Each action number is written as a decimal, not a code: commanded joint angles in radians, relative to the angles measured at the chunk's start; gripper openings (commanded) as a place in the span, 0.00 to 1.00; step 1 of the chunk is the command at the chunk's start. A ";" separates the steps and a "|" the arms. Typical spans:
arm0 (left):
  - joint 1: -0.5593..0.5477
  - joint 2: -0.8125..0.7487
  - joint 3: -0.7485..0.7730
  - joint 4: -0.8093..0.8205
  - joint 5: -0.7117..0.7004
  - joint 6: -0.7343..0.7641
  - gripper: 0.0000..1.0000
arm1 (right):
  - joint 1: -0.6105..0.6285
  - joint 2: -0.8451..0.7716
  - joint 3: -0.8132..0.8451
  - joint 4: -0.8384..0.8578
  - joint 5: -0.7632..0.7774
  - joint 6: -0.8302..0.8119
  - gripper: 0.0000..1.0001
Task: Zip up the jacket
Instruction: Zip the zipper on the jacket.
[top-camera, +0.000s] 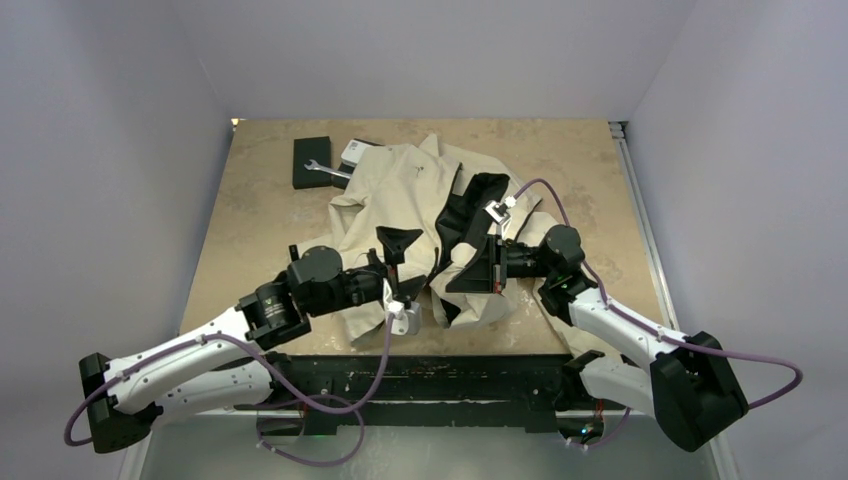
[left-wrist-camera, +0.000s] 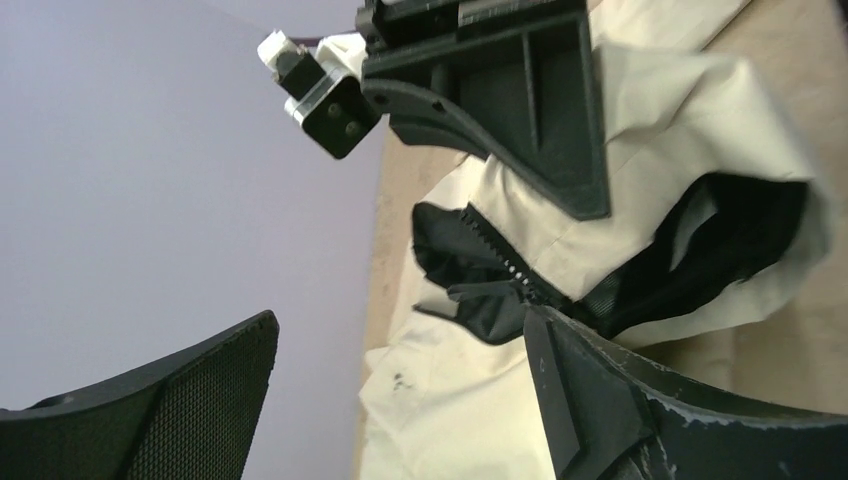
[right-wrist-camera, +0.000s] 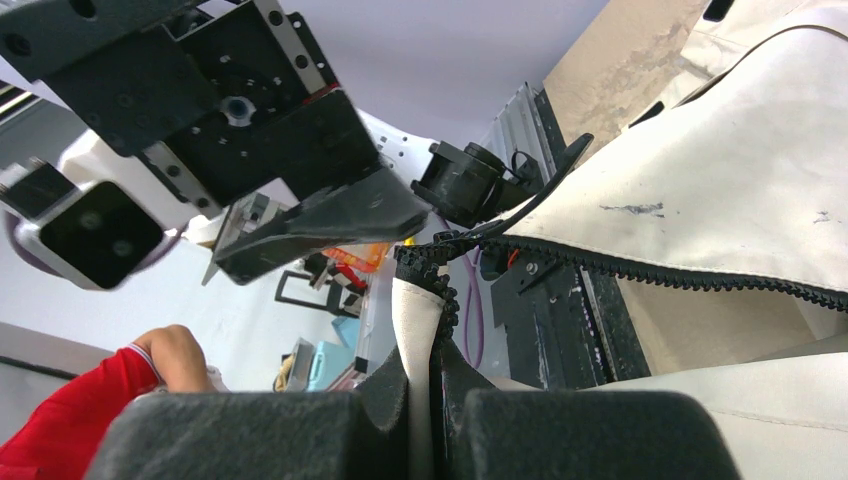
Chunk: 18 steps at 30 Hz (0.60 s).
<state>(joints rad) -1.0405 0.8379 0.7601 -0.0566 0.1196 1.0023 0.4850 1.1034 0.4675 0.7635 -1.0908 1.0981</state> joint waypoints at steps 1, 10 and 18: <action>0.006 -0.031 0.108 -0.194 0.147 -0.255 0.93 | 0.002 -0.014 0.041 0.038 -0.016 -0.009 0.00; 0.005 0.007 0.040 -0.201 0.171 -0.303 0.92 | 0.003 -0.026 0.043 0.025 -0.017 -0.010 0.00; 0.002 0.062 0.015 -0.178 0.058 -0.255 0.79 | 0.003 -0.024 0.039 0.027 -0.018 -0.012 0.00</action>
<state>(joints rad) -1.0401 0.8875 0.7849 -0.2710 0.2424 0.7395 0.4850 1.1034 0.4675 0.7628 -1.0916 1.0981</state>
